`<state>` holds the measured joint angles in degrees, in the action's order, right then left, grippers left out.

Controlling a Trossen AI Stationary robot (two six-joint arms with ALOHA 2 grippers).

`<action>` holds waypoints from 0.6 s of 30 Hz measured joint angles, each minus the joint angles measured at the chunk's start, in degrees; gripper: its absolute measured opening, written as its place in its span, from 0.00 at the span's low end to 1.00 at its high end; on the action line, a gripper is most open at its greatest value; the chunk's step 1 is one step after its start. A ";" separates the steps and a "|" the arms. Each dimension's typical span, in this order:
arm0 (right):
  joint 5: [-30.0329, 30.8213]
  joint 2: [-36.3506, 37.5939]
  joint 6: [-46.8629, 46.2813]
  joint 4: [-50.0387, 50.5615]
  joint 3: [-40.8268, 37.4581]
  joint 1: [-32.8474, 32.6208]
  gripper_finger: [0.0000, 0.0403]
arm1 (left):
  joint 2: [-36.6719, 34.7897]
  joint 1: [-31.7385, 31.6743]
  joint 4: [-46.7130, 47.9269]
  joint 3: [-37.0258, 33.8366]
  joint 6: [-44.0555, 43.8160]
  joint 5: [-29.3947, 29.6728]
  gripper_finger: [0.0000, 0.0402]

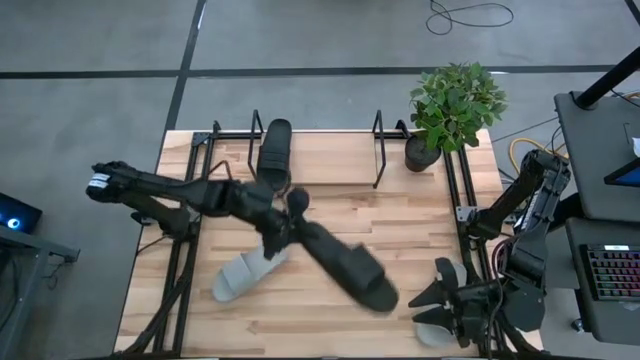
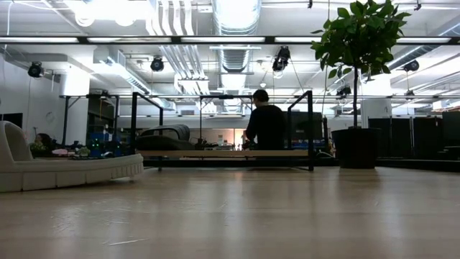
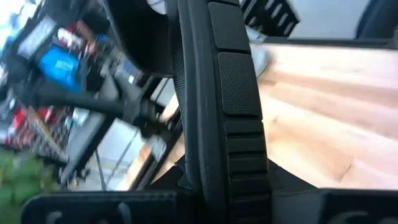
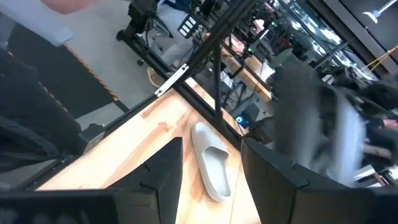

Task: Pick and place slides into the shelf
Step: Put the black slipper on the shelf

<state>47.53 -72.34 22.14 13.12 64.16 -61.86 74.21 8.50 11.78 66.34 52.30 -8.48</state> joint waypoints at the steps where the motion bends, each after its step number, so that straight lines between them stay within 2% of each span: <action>1: 0.06 0.00 0.01 0.05 -0.02 -0.01 0.39 | -0.11 -1.19 -0.36 -0.29 -0.63 -1.06 0.12; 4: 2.14 0.00 0.01 0.00 -0.13 -0.01 0.39 | -0.21 -2.96 -0.37 -0.36 -1.70 -2.18 0.12; 11: 14.20 0.02 -1.27 0.12 -0.94 0.16 0.41 | -0.07 -4.04 0.07 -0.36 -2.43 -2.70 0.12; 18: 14.07 -0.03 -2.63 -0.14 -1.15 0.45 0.52 | 0.24 -4.01 1.28 -0.38 -3.94 -0.42 0.12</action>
<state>61.60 -72.36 19.51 12.98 63.01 -61.41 74.46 4.49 13.06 65.95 48.36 -8.90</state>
